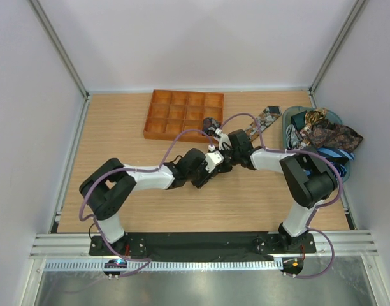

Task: Roll the ties
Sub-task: Roll the tie

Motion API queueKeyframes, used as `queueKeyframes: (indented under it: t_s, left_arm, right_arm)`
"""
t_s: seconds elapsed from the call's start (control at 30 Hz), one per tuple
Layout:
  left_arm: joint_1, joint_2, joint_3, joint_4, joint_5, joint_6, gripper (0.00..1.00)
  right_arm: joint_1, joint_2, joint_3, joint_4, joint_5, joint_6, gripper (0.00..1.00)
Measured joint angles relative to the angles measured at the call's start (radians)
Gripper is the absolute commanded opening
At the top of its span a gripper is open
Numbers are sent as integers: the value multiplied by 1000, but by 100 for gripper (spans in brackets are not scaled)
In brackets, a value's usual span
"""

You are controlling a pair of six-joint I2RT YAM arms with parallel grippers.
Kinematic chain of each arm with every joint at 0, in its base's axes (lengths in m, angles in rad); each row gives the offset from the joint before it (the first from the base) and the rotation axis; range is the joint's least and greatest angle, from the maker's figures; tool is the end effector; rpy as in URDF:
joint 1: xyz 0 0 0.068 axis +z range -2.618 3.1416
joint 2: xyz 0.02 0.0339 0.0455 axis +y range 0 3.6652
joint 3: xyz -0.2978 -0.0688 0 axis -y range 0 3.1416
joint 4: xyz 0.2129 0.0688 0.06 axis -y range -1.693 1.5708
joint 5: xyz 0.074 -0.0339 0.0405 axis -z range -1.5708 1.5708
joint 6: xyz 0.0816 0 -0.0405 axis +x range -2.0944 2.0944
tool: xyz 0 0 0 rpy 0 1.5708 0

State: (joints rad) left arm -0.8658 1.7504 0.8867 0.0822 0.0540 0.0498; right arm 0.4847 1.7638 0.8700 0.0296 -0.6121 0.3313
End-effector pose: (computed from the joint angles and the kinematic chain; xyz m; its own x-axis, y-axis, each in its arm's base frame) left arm 0.2348 -0.2827 0.1741 -0.4168 0.5665 -0.7109 0.8071 0.5904 -0.0026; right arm 0.2867 0.2039 0.1703 -0.8678 -0.1561 -0.4718 -0.4538 0.6357 0.6244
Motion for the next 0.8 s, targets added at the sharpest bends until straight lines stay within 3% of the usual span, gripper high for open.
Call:
queueKeyframes:
  t_s: [0.1,0.23,0.27,0.37,0.4,0.5,0.6,0.8]
  left_arm:
    - [0,8,23,-34,-2,-7,25]
    - [-3,30,65,-80,-15,-19,25]
    - [-3,35,75,-91,-19,-21,25]
    - [-4,41,90,-108,-22,-24,26]
    - [-4,42,92,-111,-21,-24,40]
    - [-4,42,94,-114,-14,-27,61]
    - [-4,42,94,-119,-13,-31,67]
    - [-3,43,103,-133,-20,-14,66]
  right_arm:
    - [-3,-15,-11,0,22,-3,59]
    - [-3,-22,-20,1,34,-2,41]
    - [-2,-22,-21,5,34,0,33]
    - [1,-22,-21,12,24,5,26]
    - [1,-22,-21,12,23,5,26]
    - [1,-10,-16,11,22,4,24]
    - [0,9,-5,6,19,3,24]
    - [0,21,11,-11,11,-3,24]
